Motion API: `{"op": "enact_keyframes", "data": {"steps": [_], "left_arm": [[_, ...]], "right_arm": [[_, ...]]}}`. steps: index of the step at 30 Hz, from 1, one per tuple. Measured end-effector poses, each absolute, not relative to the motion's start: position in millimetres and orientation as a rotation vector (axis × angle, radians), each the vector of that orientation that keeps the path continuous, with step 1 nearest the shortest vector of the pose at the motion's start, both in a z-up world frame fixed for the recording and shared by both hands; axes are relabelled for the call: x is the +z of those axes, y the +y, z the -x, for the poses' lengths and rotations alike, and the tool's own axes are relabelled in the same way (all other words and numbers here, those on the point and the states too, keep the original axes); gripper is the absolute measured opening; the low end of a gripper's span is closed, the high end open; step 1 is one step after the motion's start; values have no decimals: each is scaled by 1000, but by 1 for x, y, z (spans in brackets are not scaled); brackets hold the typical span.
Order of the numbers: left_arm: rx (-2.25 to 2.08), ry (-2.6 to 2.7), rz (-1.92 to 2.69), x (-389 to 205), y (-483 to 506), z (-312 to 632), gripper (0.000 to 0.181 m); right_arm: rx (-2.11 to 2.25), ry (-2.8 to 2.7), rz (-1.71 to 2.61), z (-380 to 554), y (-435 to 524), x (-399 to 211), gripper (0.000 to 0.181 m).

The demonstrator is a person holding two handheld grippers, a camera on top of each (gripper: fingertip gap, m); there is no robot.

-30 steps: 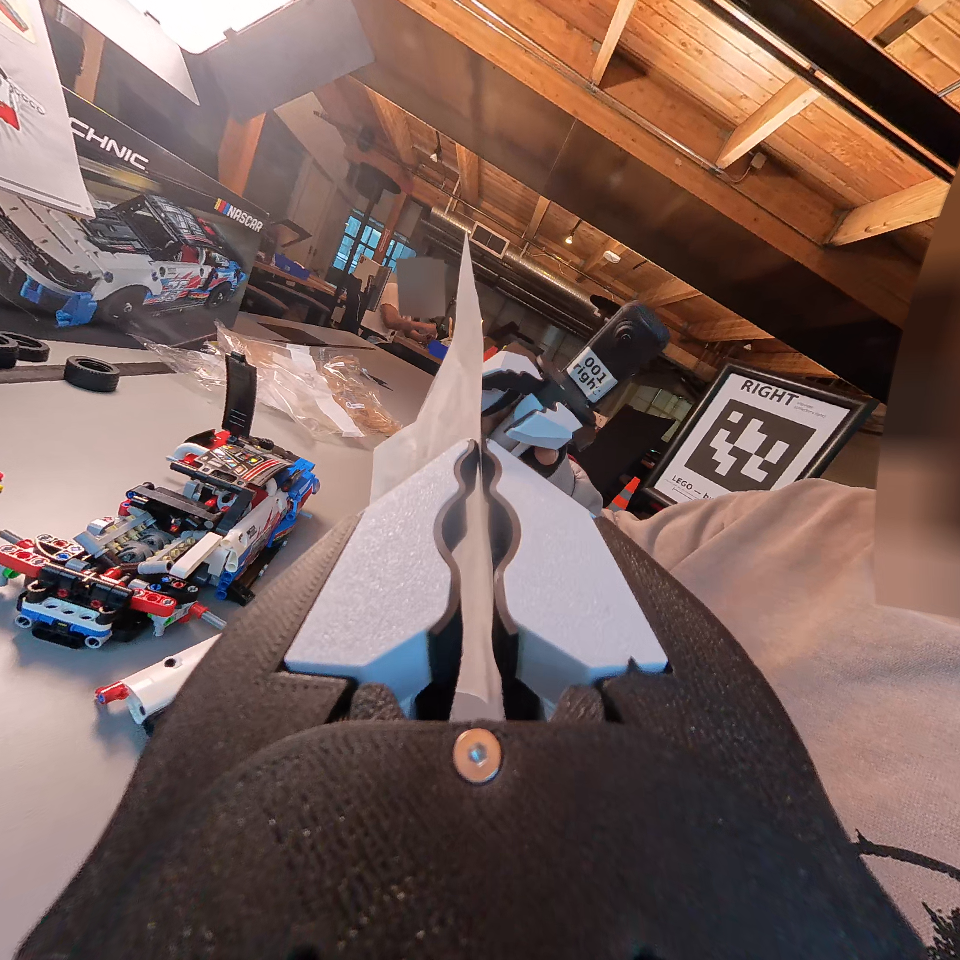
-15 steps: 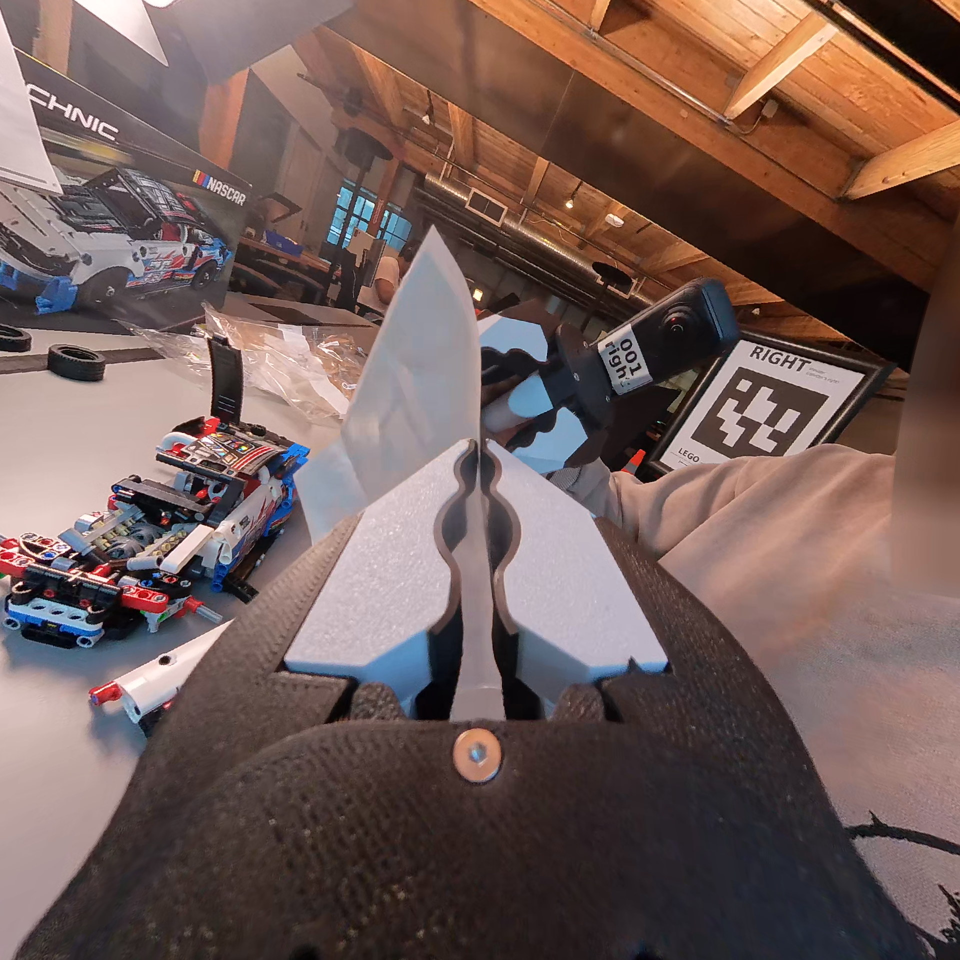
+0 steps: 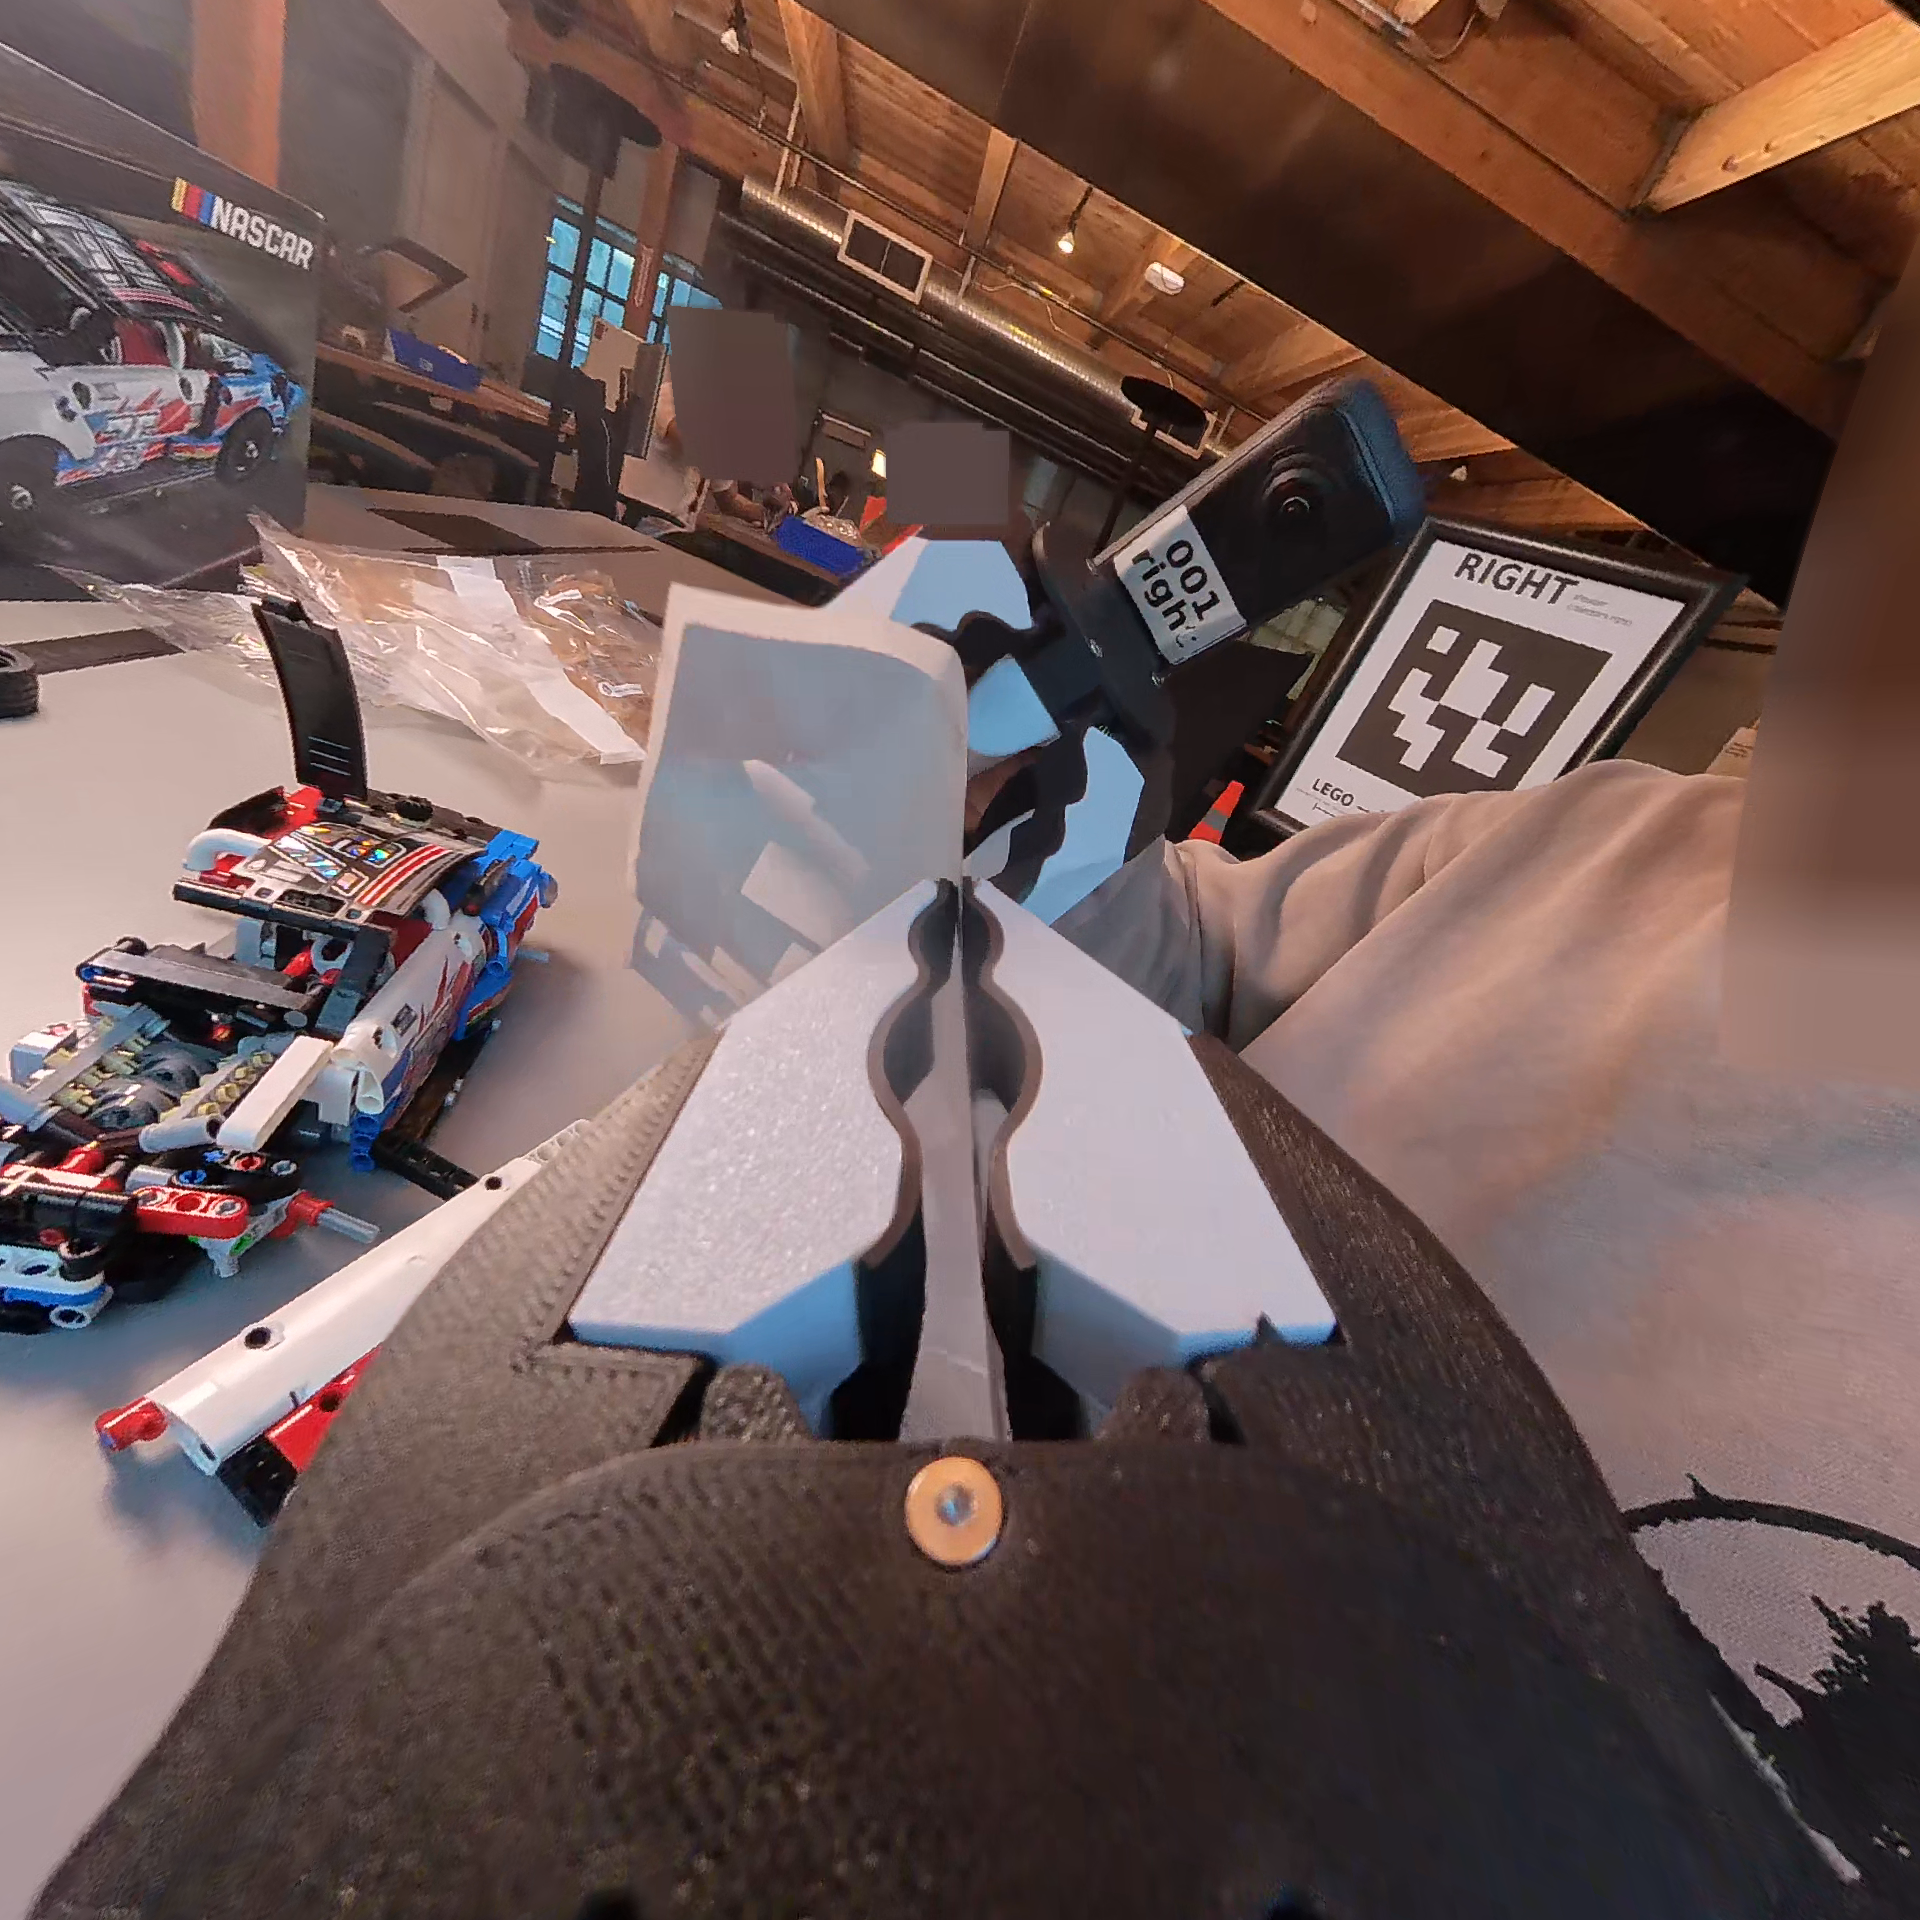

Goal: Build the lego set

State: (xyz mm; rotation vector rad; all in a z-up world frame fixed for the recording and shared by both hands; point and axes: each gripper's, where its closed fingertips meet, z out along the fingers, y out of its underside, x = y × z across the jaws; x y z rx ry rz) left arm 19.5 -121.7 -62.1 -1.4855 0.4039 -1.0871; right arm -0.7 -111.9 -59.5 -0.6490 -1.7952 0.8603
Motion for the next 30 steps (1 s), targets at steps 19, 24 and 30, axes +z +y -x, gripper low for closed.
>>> {"op": "enact_keyframes", "data": {"steps": [19,24,30], "left_arm": [[-964,532,1547,-78,-119,-34,0],[-948,532,1545,-79,-118,-33,0],[-946,538,1510,-76,-121,-35,0]], "right_arm": [[1136,-1900,794,-14,-120,-93,38],[1106,-1918,765,-17,-124,-95,37],[1243,-1885,812,-21,-123,-91,24]]}}
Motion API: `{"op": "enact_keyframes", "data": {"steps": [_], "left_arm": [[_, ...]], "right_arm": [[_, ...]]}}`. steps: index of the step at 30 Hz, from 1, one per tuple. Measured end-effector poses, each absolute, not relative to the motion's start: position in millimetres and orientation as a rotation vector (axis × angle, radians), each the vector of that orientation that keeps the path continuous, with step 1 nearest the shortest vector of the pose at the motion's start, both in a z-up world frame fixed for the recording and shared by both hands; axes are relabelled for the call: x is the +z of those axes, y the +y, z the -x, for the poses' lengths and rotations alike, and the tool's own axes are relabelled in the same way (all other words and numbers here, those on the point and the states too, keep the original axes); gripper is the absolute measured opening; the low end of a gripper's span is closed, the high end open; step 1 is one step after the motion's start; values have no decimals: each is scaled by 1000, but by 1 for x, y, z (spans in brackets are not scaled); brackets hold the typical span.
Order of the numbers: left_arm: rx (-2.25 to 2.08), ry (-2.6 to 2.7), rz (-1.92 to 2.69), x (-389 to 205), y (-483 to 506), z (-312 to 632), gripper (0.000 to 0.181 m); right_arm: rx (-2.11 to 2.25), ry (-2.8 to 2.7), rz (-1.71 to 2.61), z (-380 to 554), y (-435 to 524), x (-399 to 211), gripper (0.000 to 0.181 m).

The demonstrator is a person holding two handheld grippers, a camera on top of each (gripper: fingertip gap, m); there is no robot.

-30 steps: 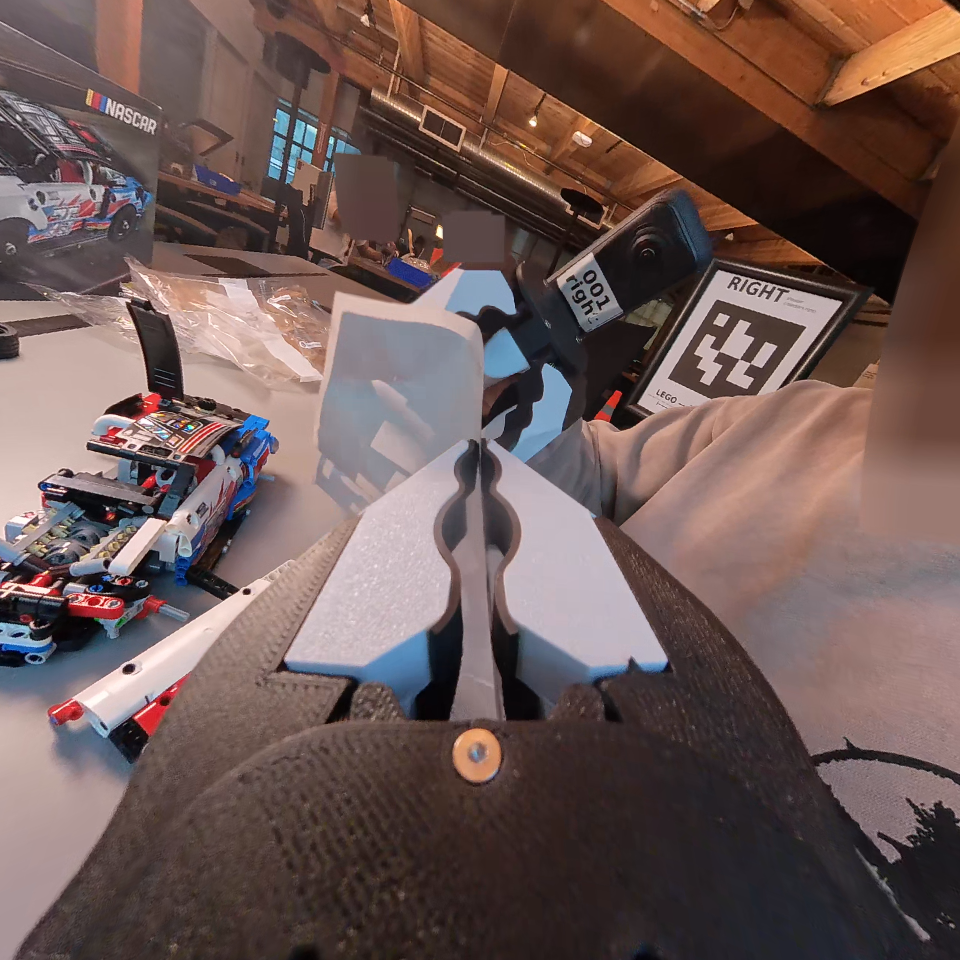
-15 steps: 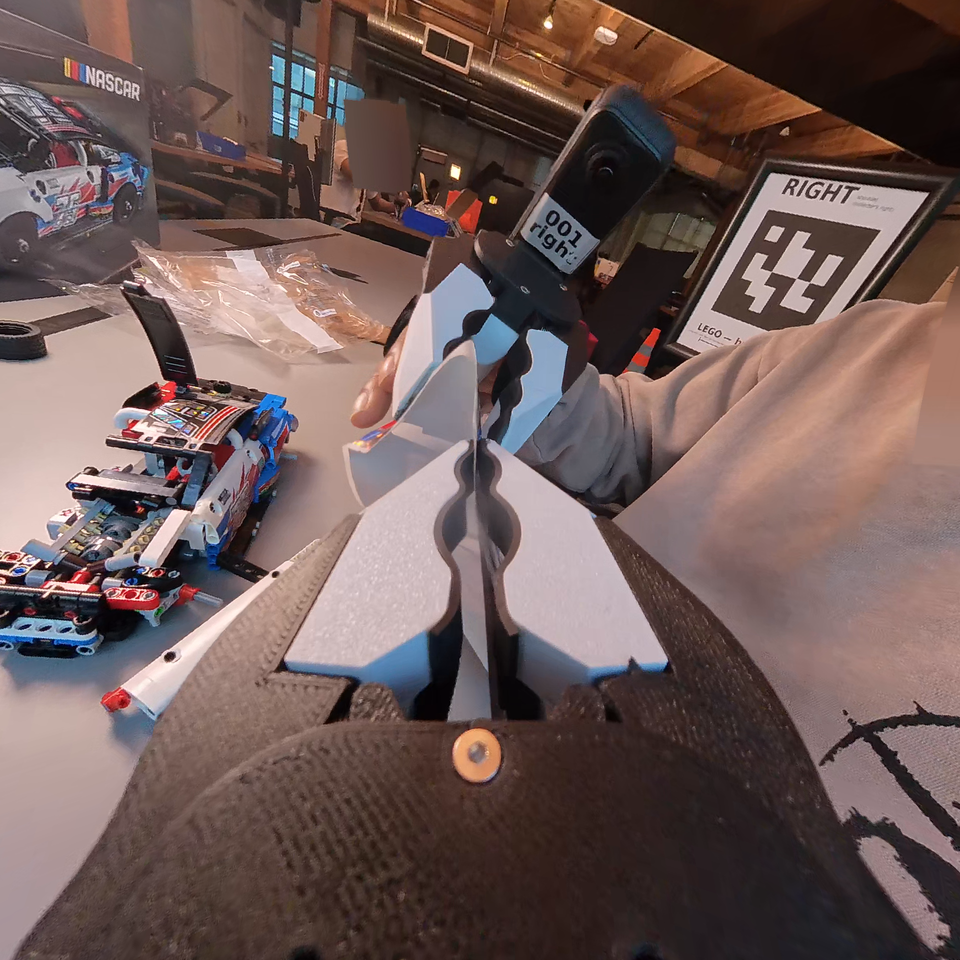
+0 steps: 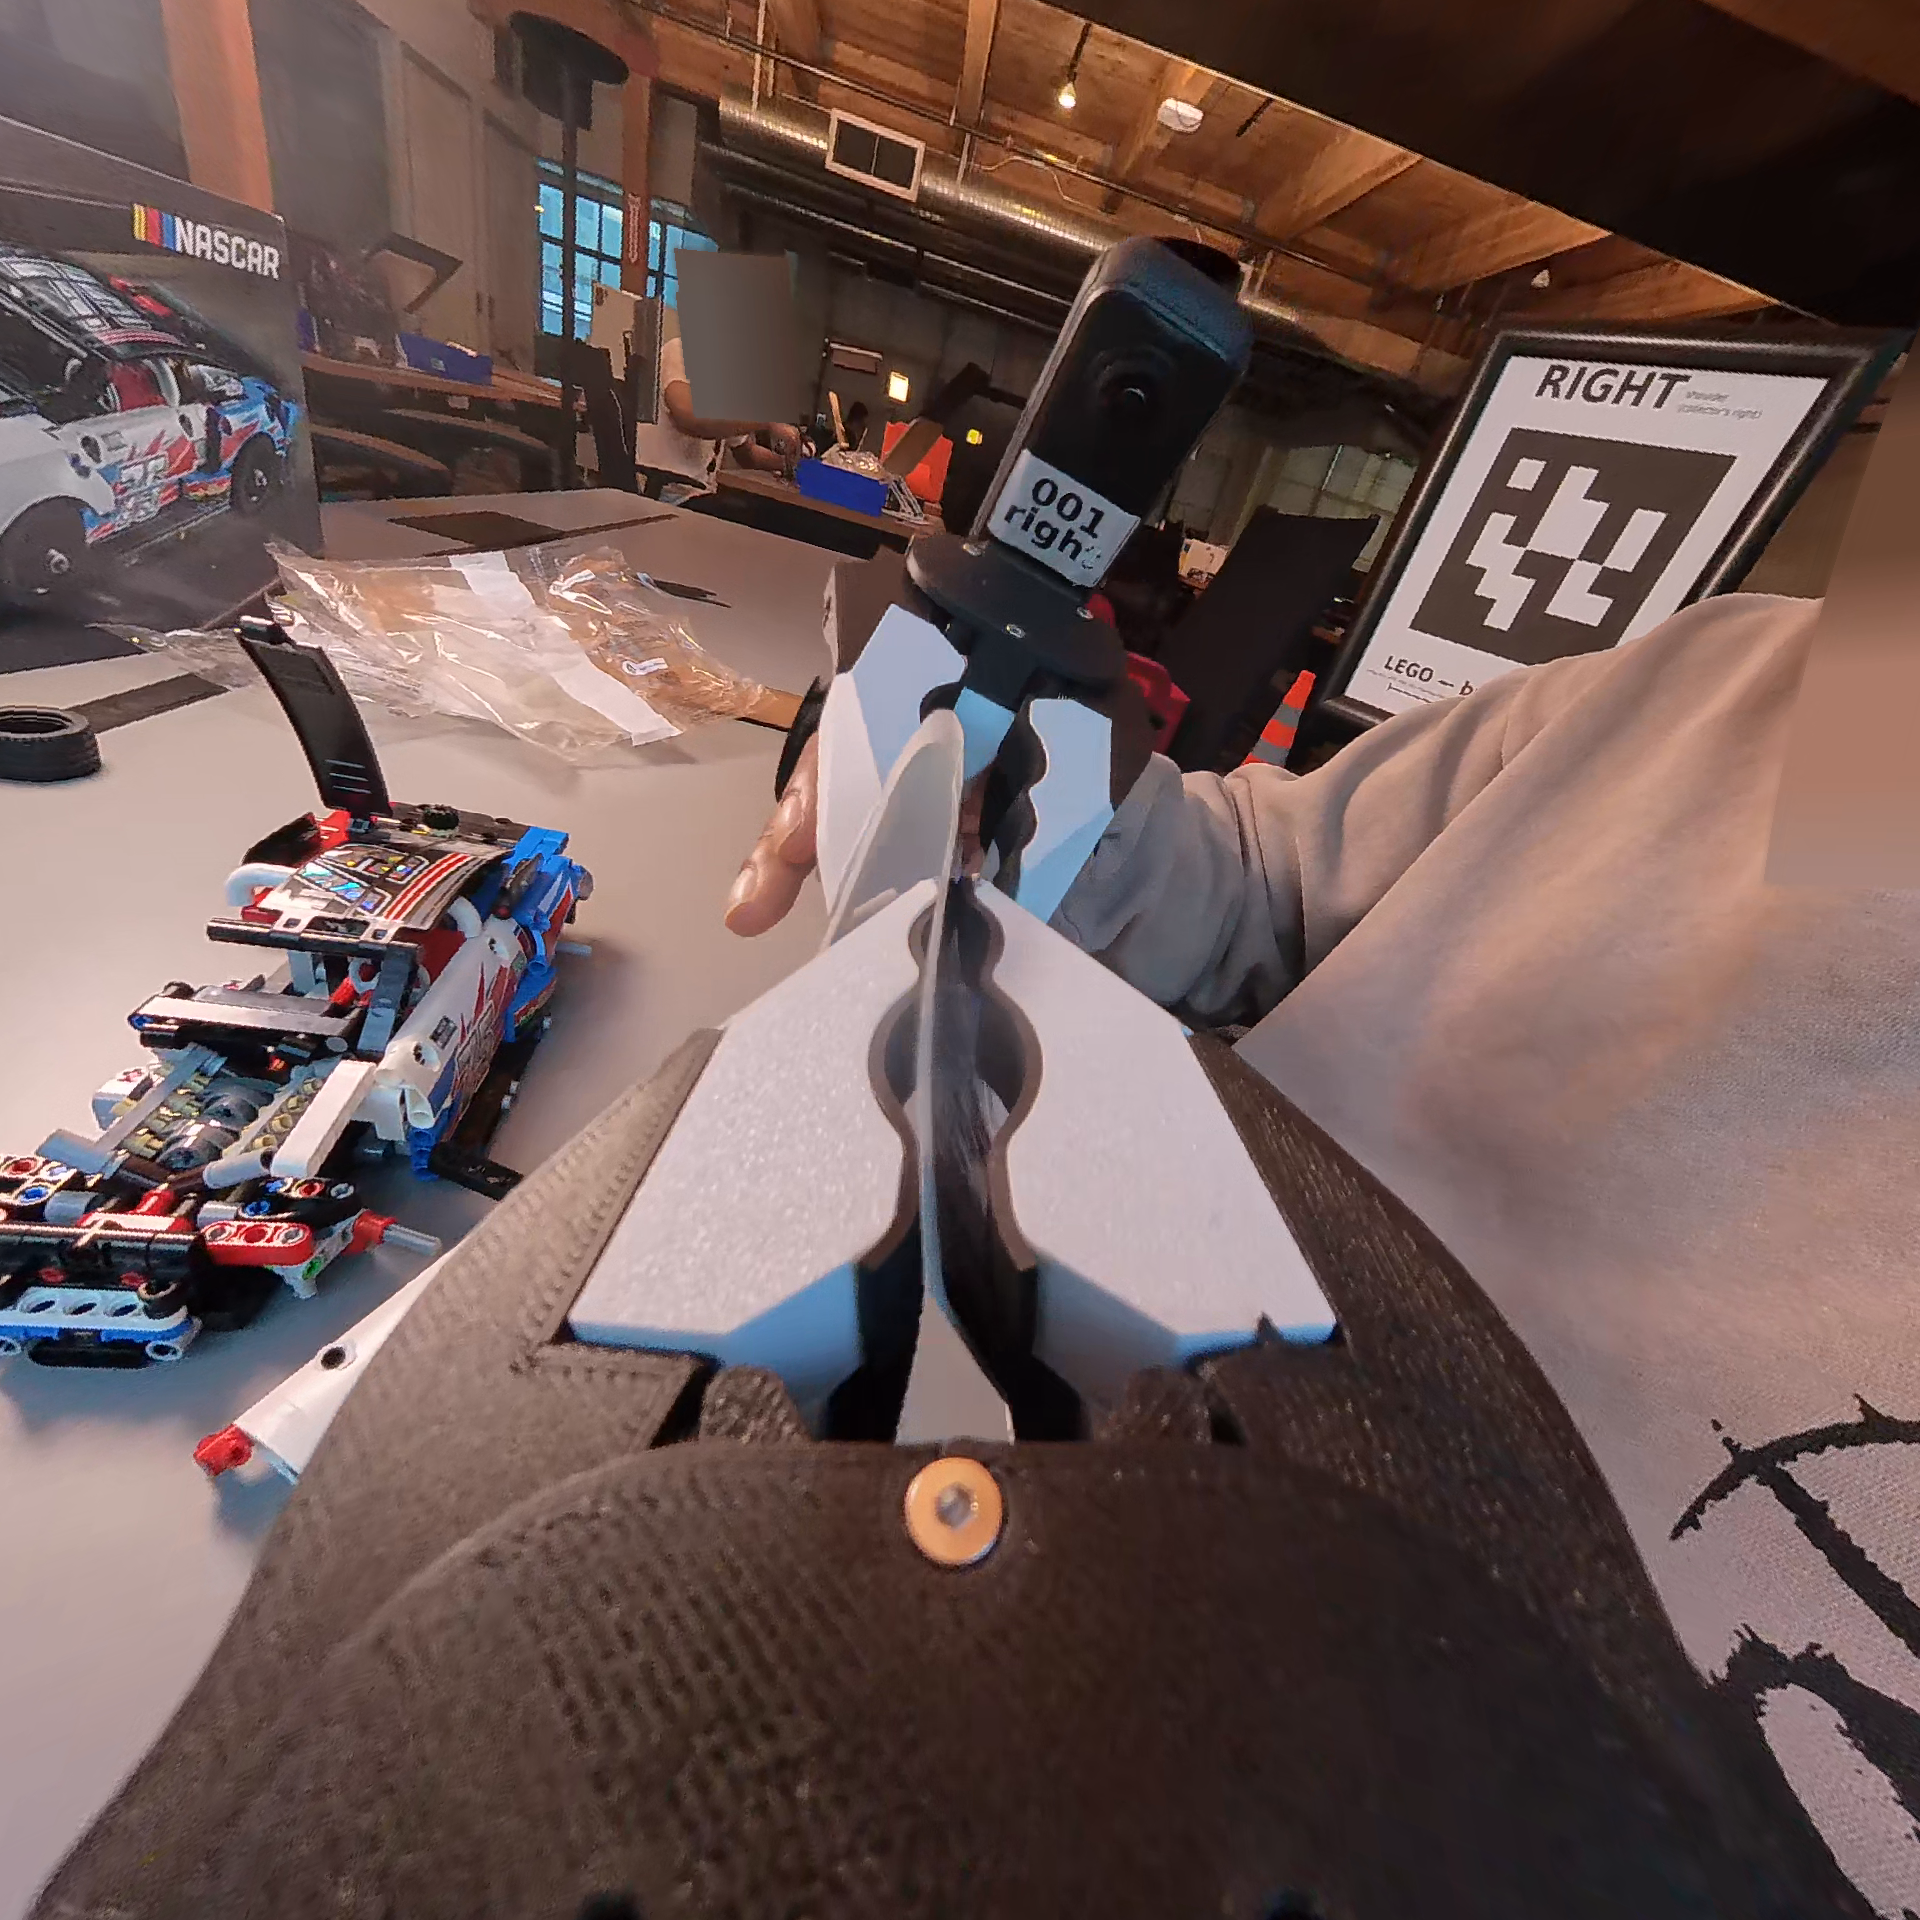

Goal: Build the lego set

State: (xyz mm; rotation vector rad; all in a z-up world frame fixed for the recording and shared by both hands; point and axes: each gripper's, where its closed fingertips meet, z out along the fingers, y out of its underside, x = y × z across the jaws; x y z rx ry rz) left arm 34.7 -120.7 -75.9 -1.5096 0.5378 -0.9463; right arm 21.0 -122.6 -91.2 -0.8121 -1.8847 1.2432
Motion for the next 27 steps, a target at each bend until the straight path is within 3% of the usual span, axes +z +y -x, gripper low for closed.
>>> {"op": "enact_keyframes", "data": {"steps": [11,14,18,27], "left_arm": [[-950,495,1491,-74,-119,-31,0],[-950,458,1498,-76,-118,-25,0],[-981,396,1503,-78,-114,-18,0],[-974,380,1514,-78,-111,-21,0]], "right_arm": [[1158,-1839,828,-13,-116,-98,42],[1043,-1720,778,-14,-99,-82,41],[868,-1637,614,-23,-98,-63,26],[607,-1699,627,-12,-96,-83,22]]}}
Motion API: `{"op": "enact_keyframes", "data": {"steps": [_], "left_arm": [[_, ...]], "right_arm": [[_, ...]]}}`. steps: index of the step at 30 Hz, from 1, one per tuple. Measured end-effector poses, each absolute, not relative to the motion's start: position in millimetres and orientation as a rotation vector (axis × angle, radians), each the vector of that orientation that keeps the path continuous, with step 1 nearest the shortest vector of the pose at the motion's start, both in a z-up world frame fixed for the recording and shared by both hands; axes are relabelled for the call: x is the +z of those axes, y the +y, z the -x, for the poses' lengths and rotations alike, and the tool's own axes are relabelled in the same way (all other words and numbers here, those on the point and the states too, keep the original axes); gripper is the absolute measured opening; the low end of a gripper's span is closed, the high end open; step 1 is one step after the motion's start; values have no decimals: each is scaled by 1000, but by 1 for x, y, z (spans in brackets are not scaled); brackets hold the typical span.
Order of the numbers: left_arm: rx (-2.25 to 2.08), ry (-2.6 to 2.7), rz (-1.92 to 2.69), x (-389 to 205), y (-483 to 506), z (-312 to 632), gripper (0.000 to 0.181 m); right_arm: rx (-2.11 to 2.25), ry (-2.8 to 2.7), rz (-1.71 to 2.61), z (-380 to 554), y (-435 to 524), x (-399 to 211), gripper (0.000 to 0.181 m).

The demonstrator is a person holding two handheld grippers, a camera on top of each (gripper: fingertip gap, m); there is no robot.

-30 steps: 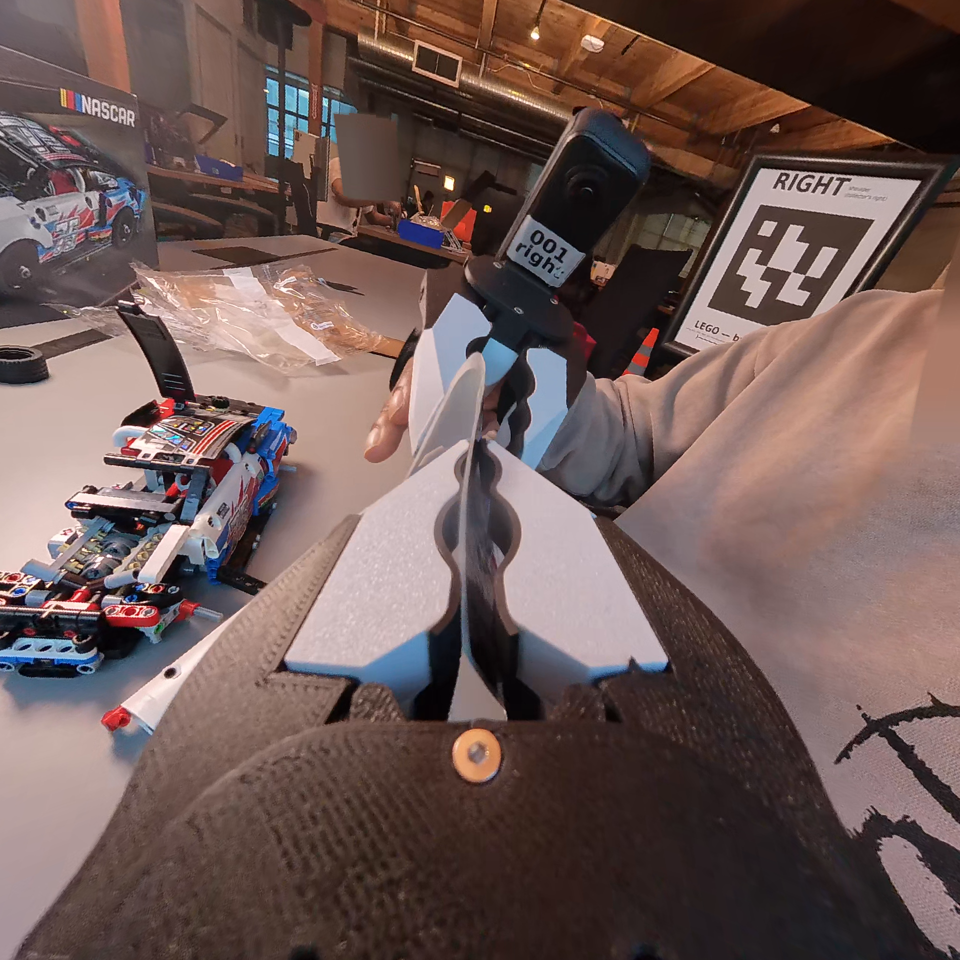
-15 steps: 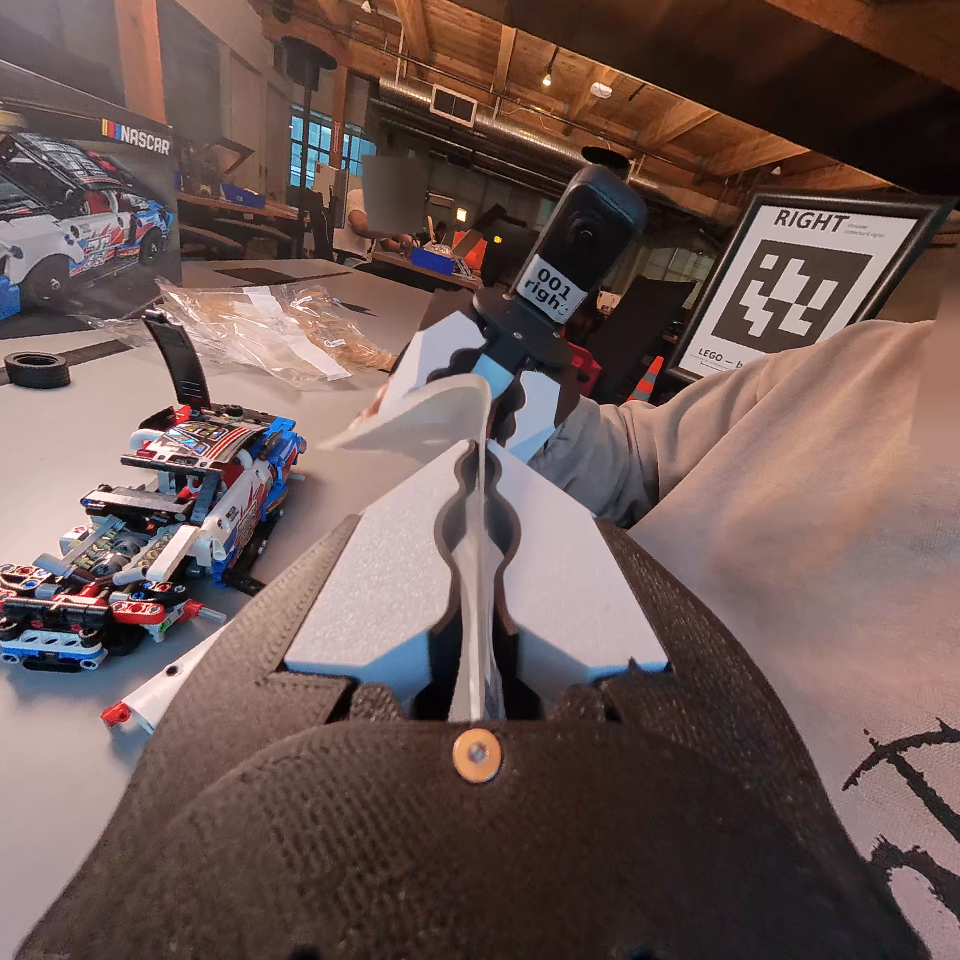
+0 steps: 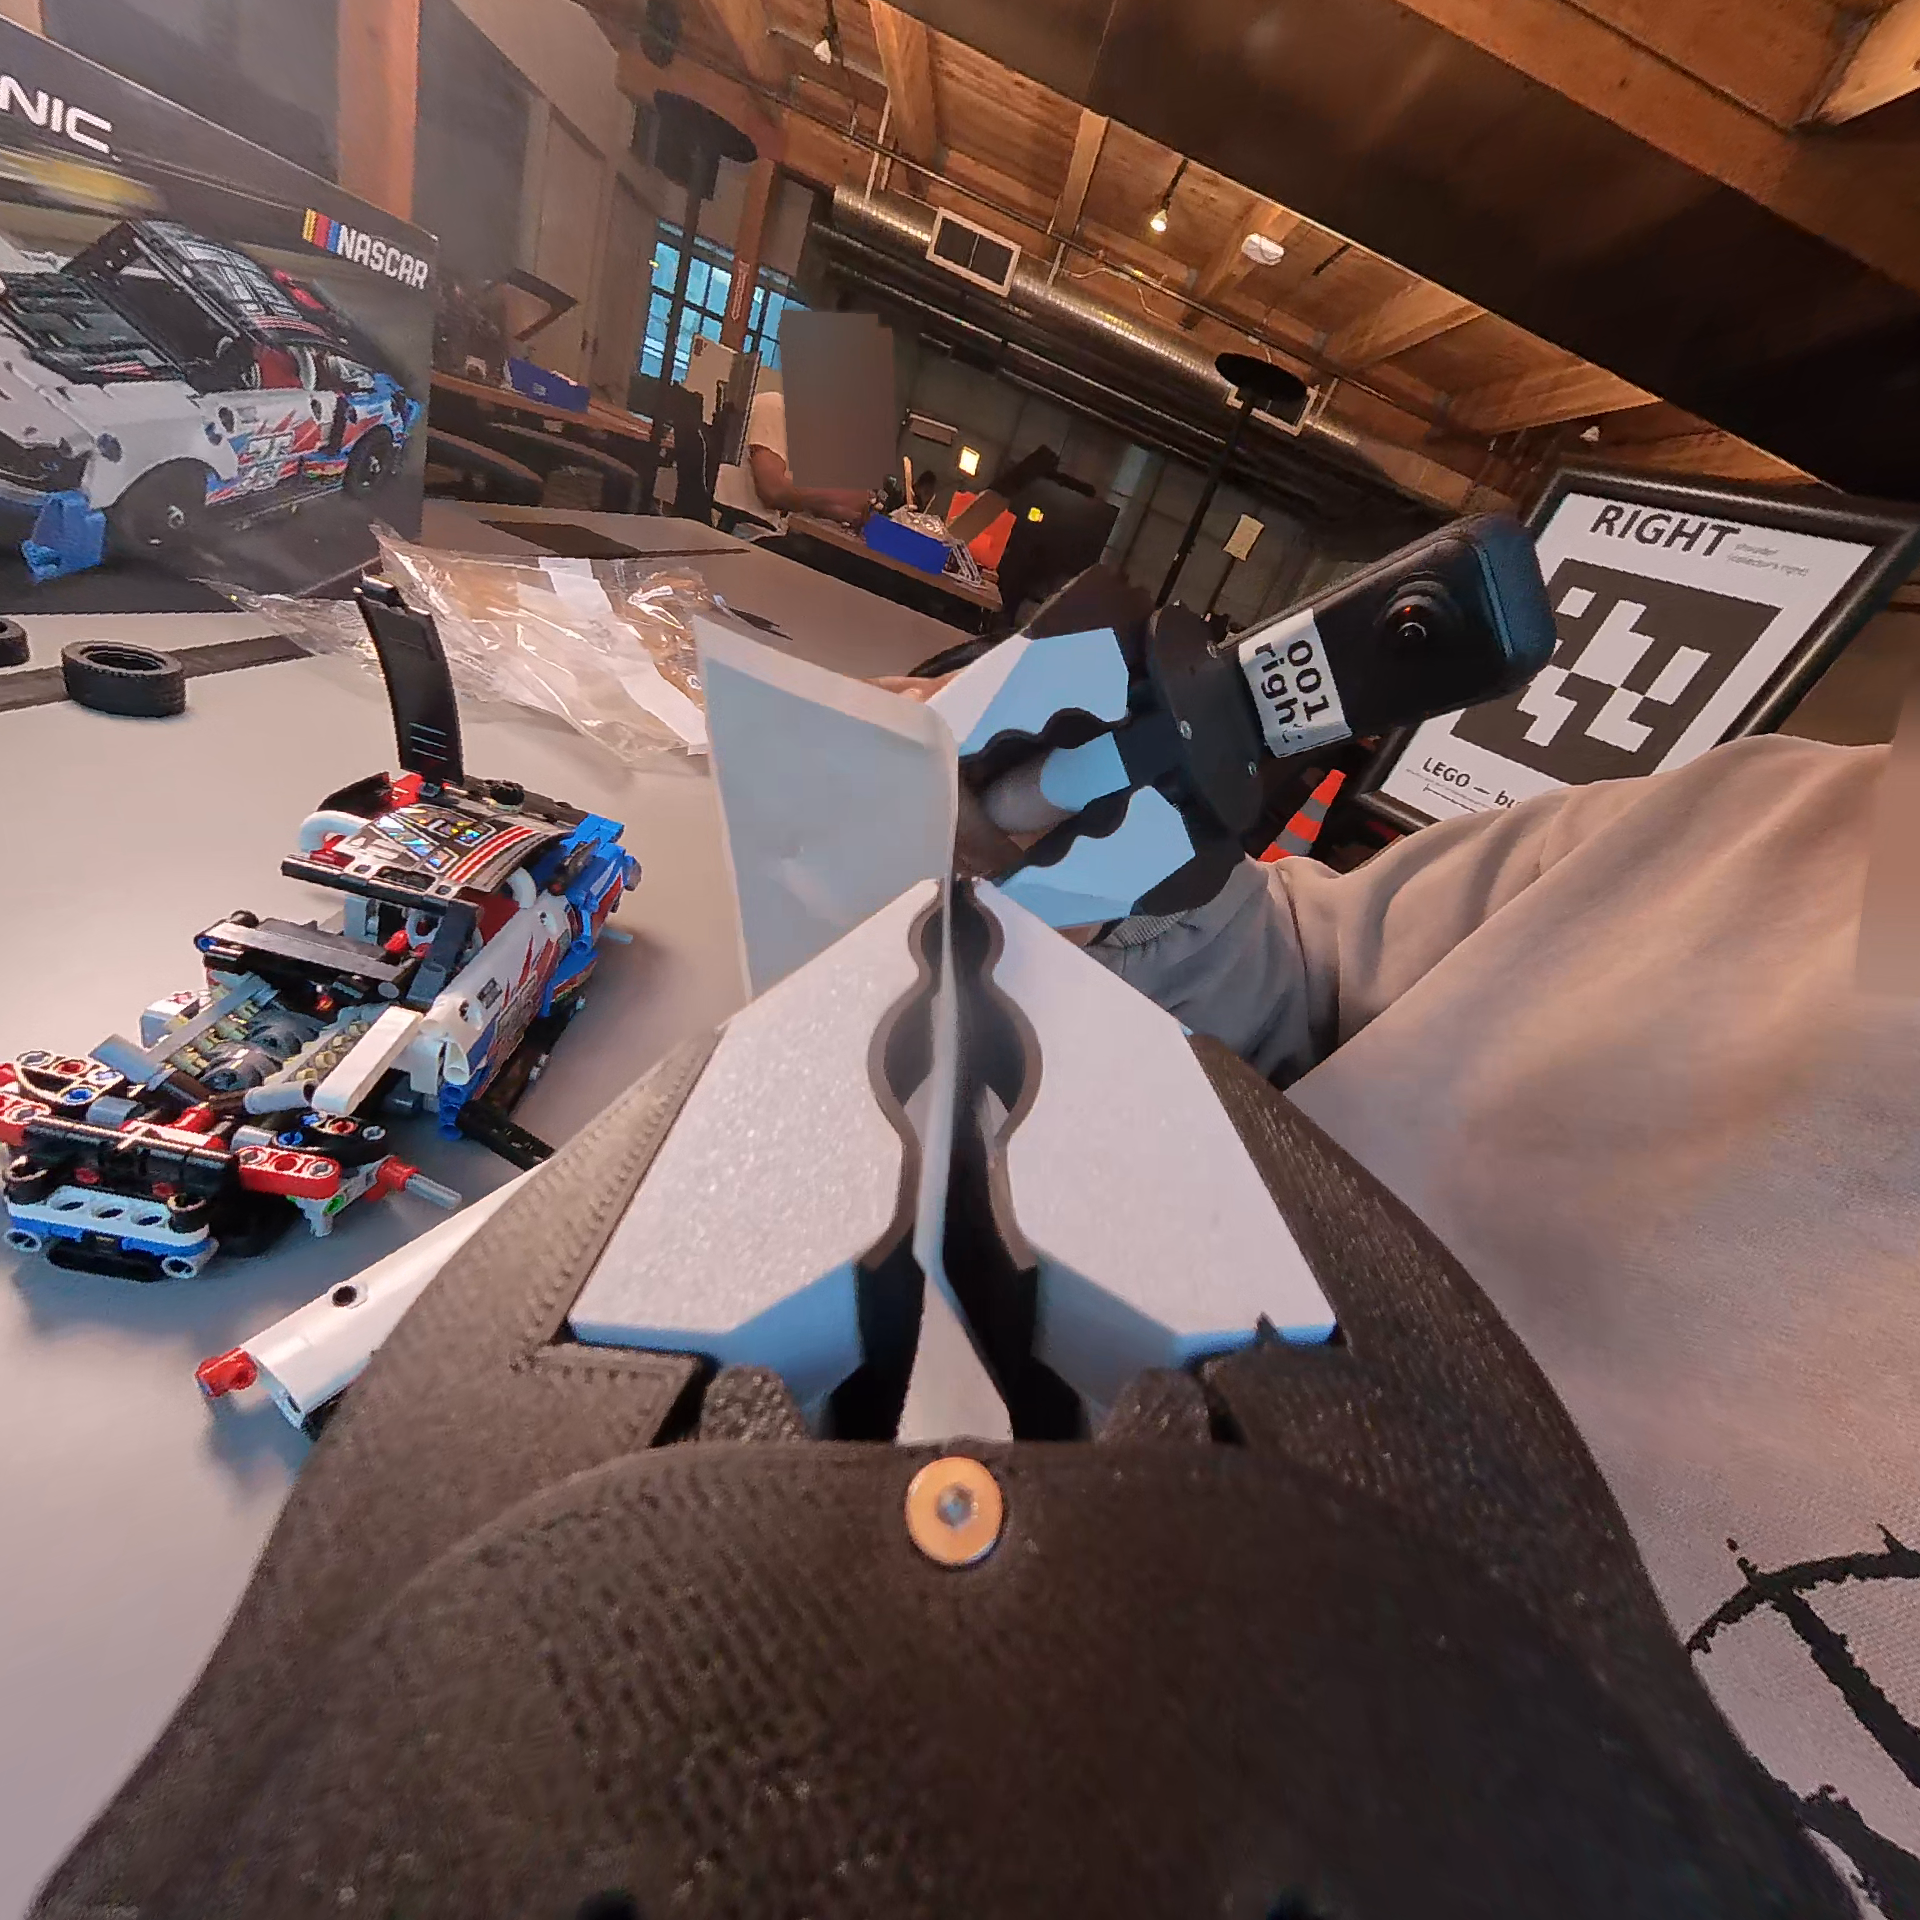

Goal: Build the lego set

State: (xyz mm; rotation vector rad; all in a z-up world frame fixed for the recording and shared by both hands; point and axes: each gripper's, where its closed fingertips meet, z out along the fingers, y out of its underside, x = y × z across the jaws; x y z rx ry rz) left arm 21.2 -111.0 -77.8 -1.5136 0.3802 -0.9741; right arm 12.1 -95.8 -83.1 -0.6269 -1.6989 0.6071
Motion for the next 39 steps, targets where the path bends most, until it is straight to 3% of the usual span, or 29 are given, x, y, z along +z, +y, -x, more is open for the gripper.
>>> {"op": "enact_keyframes", "data": {"steps": [11,26,39], "left_arm": [[-912,575,1515,-79,-125,-36,0],[-745,677,1551,-85,-125,-40,0],[-566,781,1562,-82,-128,-47,0]], "right_arm": [[904,-1807,627,-17,-118,-86,39],[938,-1861,563,-29,-130,-92,3],[1188,-1920,672,-36,-133,-88,0]]}}
